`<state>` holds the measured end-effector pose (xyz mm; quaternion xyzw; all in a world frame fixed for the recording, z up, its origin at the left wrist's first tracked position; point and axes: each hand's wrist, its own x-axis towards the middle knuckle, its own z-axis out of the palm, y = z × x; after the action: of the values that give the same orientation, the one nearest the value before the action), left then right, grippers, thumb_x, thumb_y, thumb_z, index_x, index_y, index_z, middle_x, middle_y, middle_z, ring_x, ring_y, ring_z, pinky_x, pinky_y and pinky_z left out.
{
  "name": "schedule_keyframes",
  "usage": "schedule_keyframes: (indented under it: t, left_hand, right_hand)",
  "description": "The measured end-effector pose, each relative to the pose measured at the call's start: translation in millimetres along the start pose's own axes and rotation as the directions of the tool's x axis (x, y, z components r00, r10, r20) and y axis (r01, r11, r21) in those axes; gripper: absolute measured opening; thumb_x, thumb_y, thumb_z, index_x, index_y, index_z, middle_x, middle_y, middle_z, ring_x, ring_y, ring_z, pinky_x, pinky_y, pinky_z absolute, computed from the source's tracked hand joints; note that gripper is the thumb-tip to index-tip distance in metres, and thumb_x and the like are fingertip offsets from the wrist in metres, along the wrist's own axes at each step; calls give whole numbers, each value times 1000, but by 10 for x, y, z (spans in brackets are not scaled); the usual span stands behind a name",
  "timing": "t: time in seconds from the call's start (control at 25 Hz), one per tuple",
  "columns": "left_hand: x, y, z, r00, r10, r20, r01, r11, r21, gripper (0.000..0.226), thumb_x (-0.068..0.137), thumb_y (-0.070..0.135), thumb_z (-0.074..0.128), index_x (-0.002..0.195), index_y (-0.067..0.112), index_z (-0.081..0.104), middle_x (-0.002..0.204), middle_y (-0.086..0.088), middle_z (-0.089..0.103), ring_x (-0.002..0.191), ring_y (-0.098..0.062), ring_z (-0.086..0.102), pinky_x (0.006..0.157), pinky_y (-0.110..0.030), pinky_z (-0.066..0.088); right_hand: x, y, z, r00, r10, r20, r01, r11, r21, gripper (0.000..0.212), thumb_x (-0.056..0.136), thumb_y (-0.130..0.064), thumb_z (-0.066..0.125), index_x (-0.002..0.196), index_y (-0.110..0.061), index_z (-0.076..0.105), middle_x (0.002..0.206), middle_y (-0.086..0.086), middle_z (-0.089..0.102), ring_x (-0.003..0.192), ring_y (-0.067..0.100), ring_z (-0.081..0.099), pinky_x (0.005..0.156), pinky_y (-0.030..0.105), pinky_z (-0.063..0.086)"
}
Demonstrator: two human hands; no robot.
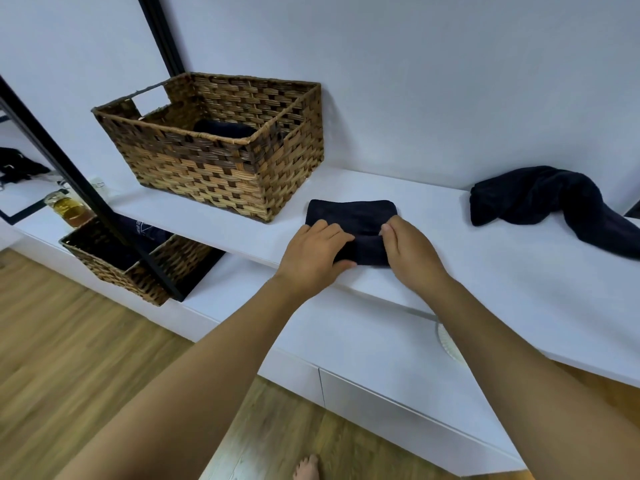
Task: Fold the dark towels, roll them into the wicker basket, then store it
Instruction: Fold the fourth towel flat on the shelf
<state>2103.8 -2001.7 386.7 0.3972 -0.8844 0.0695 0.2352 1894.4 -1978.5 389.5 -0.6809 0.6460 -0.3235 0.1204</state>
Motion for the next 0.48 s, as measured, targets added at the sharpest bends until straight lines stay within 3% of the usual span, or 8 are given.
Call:
schedule_keyframes:
  t: [0.04, 0.12, 0.24, 0.32, 0.4, 0.48]
  left_hand:
    - [64, 0, -60, 996, -29, 83, 33, 999, -41, 37, 90, 39, 73, 118, 15, 68, 103, 0, 67, 93, -24, 56, 76, -31, 39]
    - [160, -35, -152, 966, -102, 236, 137, 981, -139, 34, 95, 42, 66, 118, 17, 69, 104, 2, 67, 96, -20, 56, 81, -35, 46]
    - [284, -153, -277, 874, -132, 467, 290, 914, -285, 29, 97, 44, 62, 111, 21, 71, 99, 7, 69, 91, -13, 61, 82, -38, 52]
    - [353, -191, -315, 832, -123, 542, 347, 876, -335, 27, 99, 44, 58, 105, 22, 71, 95, 7, 69, 88, -12, 62, 82, -38, 52]
    - [342, -175, -243, 857, -136, 496, 330, 885, -328, 31, 102, 44, 53, 113, 21, 71, 98, 6, 68, 92, -14, 61, 84, -40, 51]
    - [194, -114, -83, 959, -132, 251, 193, 951, -240, 35, 104, 42, 48, 126, 21, 66, 104, 7, 62, 96, -16, 55, 81, -37, 47]
  right_hand:
    - [-53, 11, 62, 991, -100, -92, 89, 988, -124, 25, 105, -27, 39, 95, -11, 55, 91, 4, 55, 80, 25, 49, 71, 40, 44]
    - [-131, 4, 168, 952, -277, -126, 218, 909, -356, 29, 101, -34, 41, 105, -12, 60, 103, 6, 55, 85, 28, 48, 74, 41, 43]
    - [-112, 6, 140, 955, -294, 22, 278, 873, -401, 50, 96, -56, 41, 115, -15, 61, 110, 3, 56, 89, 27, 46, 78, 38, 41]
    - [-74, 39, 81, 958, -266, 103, 285, 872, -397, 57, 91, -62, 50, 121, -15, 59, 115, 0, 55, 92, 23, 44, 83, 35, 38]
    - [-26, 54, 43, 956, -258, 140, 291, 895, -336, 54, 91, -60, 55, 121, -15, 58, 115, -1, 55, 93, 19, 40, 82, 32, 34]
    - [13, 55, 31, 956, -249, 155, 282, 926, -249, 48, 93, -56, 57, 117, -15, 59, 109, -3, 53, 92, 16, 39, 79, 29, 31]
